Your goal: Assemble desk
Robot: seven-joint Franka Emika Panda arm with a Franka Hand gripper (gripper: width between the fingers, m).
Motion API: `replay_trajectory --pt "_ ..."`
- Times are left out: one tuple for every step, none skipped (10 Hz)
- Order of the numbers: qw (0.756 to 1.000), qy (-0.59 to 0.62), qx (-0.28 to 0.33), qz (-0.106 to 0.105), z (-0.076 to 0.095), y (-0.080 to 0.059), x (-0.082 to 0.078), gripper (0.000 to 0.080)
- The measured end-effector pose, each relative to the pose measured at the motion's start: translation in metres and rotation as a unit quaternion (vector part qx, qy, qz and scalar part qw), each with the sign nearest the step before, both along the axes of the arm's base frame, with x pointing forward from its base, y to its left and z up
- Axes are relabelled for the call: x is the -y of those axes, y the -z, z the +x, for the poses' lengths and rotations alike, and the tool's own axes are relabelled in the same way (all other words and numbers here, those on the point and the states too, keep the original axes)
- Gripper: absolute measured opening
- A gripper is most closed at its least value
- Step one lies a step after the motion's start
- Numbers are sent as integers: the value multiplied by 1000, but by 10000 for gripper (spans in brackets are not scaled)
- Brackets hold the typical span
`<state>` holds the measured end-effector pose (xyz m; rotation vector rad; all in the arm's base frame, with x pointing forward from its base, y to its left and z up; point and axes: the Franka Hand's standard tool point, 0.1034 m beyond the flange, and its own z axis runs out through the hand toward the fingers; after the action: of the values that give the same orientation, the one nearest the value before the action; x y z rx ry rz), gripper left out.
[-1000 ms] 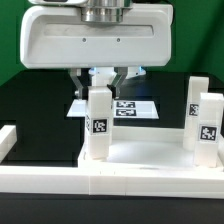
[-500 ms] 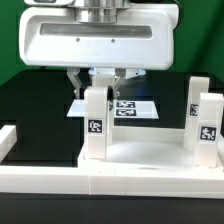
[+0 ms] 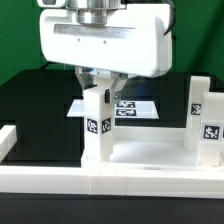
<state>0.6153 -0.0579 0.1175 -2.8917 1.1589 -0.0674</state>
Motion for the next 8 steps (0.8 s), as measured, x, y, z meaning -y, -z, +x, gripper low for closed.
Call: replay_trajectory --pt "997 76 0 10 0 0 1 290" --pt "991 131 0 14 0 0 2 291" --pt "987 161 0 15 0 0 2 291" --pt "985 169 0 16 0 0 1 291" --pt "987 158 0 15 0 1 1 392" --pt "990 140 0 14 0 1 1 568" --pt "993 119 0 12 0 1 2 568" --pt "996 84 0 10 -1 1 2 633"
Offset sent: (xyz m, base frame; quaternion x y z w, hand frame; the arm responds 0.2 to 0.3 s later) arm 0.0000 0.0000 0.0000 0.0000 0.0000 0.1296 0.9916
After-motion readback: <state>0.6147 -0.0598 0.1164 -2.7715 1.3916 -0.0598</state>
